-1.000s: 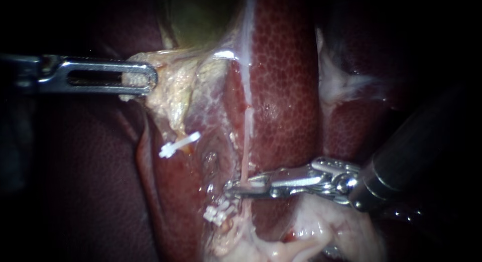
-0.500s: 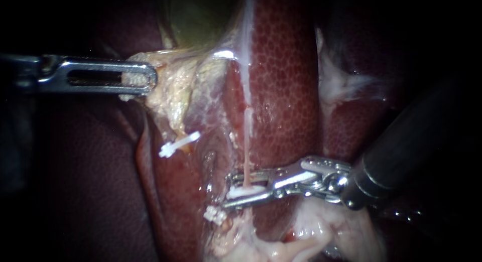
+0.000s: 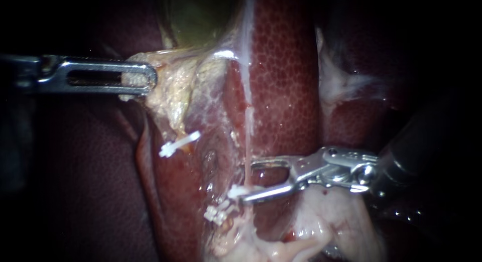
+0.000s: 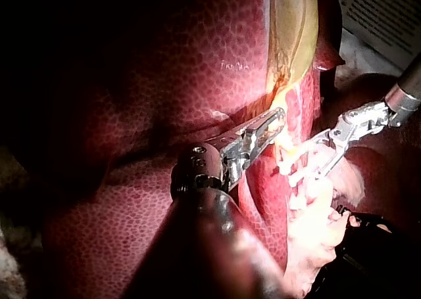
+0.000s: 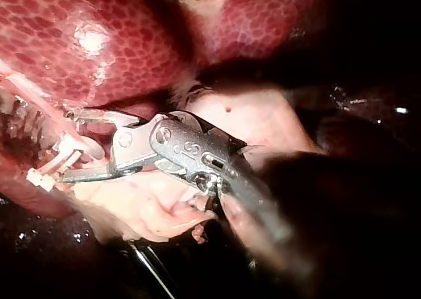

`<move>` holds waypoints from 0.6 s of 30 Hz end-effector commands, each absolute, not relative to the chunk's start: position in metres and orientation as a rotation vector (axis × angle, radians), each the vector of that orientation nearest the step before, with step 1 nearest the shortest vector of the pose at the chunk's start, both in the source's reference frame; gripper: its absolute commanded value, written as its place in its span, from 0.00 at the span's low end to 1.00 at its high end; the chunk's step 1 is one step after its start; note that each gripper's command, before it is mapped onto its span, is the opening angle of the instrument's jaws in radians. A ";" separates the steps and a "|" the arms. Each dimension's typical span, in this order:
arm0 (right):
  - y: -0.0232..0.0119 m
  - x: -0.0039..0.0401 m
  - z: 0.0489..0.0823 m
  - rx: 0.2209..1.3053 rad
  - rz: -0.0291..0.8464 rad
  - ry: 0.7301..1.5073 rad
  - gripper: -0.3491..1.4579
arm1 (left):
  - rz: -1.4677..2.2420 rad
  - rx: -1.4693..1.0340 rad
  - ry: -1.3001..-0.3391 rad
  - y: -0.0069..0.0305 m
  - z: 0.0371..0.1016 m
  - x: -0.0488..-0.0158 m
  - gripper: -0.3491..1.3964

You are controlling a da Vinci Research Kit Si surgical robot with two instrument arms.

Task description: Going back first clip right tube

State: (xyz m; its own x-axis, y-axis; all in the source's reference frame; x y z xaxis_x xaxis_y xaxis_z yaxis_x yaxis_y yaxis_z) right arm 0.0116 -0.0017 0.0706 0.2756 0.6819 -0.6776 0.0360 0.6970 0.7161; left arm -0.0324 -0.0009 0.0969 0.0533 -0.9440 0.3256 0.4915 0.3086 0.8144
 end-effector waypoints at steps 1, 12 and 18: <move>-0.0013 0.0109 0.0701 0.699 0.477 1.238 0.52 | -1.187 0.578 -0.989 -0.0009 0.0969 -0.0324 0.00; 0.0029 0.0057 0.0628 0.627 0.375 1.323 0.52 | -1.188 0.577 -0.989 -0.0009 0.0969 -0.0325 0.00; 0.0030 0.0056 0.0607 0.613 0.348 1.328 0.52 | -1.188 0.572 -0.990 -0.0012 0.0975 -0.0330 0.00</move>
